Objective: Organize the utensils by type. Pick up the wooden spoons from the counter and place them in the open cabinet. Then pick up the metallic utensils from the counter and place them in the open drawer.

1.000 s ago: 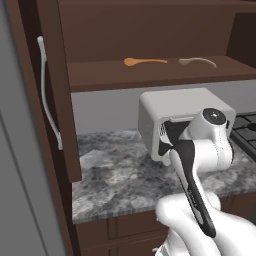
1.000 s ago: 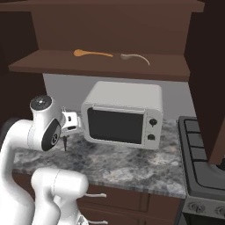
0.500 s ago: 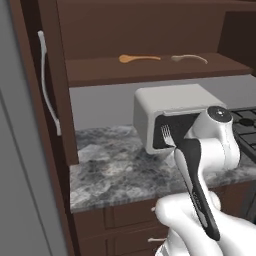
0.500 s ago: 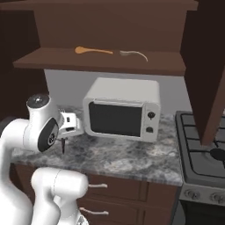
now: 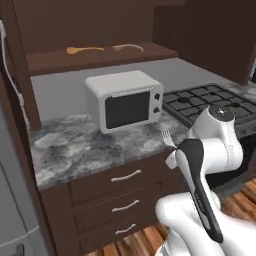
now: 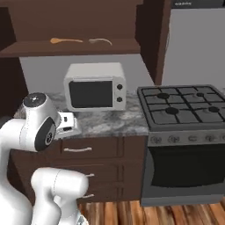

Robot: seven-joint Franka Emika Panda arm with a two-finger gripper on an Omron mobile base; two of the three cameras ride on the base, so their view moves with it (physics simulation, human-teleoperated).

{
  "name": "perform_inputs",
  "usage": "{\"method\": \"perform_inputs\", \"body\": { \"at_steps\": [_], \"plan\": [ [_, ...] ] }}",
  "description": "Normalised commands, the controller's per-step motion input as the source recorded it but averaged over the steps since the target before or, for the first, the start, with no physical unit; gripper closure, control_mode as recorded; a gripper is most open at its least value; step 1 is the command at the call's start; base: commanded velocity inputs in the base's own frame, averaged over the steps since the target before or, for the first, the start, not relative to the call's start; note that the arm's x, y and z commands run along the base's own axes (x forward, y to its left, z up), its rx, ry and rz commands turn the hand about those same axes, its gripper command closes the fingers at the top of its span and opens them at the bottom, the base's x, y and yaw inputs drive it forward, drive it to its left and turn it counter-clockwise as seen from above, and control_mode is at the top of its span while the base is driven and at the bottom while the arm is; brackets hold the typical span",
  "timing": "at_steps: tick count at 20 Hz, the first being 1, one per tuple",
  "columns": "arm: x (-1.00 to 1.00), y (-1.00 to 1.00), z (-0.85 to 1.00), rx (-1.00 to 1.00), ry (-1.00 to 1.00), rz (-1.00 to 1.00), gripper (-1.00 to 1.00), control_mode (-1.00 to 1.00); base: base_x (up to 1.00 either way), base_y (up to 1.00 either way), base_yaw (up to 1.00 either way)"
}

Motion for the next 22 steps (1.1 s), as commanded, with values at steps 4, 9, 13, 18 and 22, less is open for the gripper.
{"method": "perform_inputs", "body": {
  "at_steps": [4, 9, 13, 18, 22],
  "plan": [
    [0.00, 0.00, 0.00, 0.00, 0.00, 0.00, 1.00, 1.00, -0.02, -0.03, -1.00],
    [0.00, 0.00, 0.00, 0.00, 0.00, 0.00, 1.00, 1.00, 0.00, 0.00, -1.00],
    [0.00, 0.00, 0.00, 0.00, 0.00, 0.00, 1.00, 1.00, 0.00, 0.00, -1.00],
    [0.00, 0.00, 0.00, 0.00, 0.00, 0.00, 1.00, 1.00, 0.00, 0.04, -1.00],
    [0.00, 0.00, 0.00, 0.00, 0.00, 0.00, 1.00, 1.00, 0.00, 0.04, -1.00]
  ]
}}
